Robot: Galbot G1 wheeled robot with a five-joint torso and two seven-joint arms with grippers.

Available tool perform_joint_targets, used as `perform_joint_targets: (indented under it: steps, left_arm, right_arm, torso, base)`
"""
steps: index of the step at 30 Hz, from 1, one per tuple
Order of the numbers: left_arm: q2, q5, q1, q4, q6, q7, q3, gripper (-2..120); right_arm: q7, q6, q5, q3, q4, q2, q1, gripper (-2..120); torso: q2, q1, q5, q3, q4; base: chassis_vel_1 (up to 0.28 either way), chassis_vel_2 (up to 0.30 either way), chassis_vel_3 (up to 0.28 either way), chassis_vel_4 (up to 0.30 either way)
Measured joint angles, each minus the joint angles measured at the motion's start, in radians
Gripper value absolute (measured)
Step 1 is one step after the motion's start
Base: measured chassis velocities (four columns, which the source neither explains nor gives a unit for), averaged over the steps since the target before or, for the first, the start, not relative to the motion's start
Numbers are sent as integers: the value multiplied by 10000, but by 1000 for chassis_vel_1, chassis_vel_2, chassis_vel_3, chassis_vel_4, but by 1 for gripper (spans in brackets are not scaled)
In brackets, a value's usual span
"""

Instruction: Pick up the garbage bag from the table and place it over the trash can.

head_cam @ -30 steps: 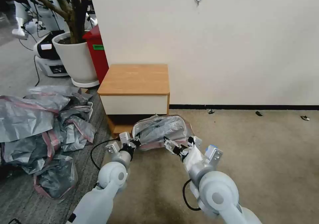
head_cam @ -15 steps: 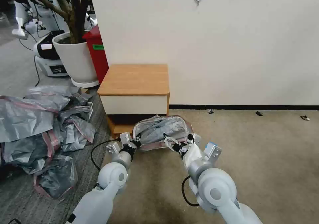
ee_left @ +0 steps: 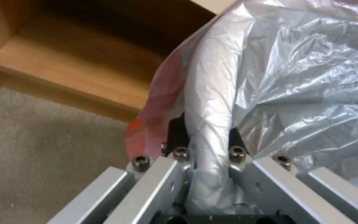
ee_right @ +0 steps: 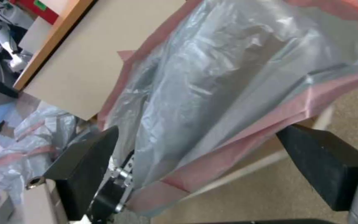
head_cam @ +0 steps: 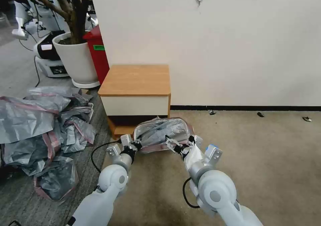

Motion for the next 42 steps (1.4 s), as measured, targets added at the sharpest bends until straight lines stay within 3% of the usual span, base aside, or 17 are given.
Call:
perform_joint_targets:
  steps: [18,23,25,42]
  left_arm:
    - [-18,-785,118,-610,239,-142,23,2]
    - [-46,-1737,70,-826,560,-443,-150,2]
    - [-16,-1961,43,-839,648,-522,-200,2]
    - [-93,-2701,-25,-888,922,-824,-272,2]
  right_arm:
    - [-199,601,70,69,-456,348,224,92]
    - [-511,963,226,177,-519,394,209,80]
    - [-716,1130,257,248,-521,418,169,69]
    - [-1516,1566,262,303,-667,608,90,10]
  torso:
    - [0,0,0,0,0]
    - [0,0,1,0,0]
    - [0,0,0,0,0]
    - [0,0,0,0,0]
  base:
    - [0,0,0,0]
    - [0,0,0,0]
    - [0,0,0,0]
    - [0,0,0,0]
